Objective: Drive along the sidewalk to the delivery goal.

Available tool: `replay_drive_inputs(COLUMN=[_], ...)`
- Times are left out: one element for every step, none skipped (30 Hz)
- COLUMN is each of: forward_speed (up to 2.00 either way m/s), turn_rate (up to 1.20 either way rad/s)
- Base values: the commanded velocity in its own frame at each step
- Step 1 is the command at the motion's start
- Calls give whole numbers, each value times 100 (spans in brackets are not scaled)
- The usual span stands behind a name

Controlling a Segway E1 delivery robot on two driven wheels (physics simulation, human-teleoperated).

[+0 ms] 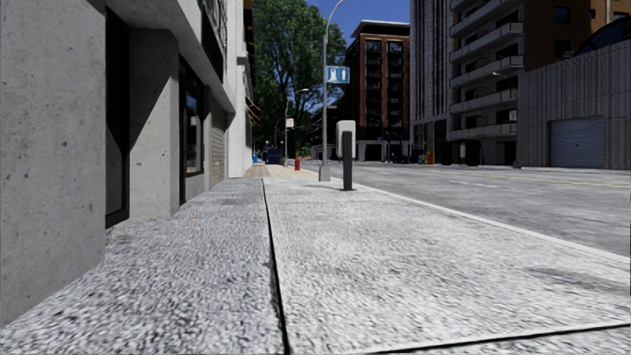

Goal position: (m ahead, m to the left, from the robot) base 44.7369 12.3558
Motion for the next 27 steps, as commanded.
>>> replay_drive_inputs(forward_speed=[200,200,200,200,200,200,200,200,200,200,200,200,200,200,200,200,200,200,200,200,200,200,200,200,200,200,200], turn_rate=[48,48,48,48,48,47,40,30,30,25,23,0,0,0,0,0,0,0,0,0,0,0,0,0,0,0,0])
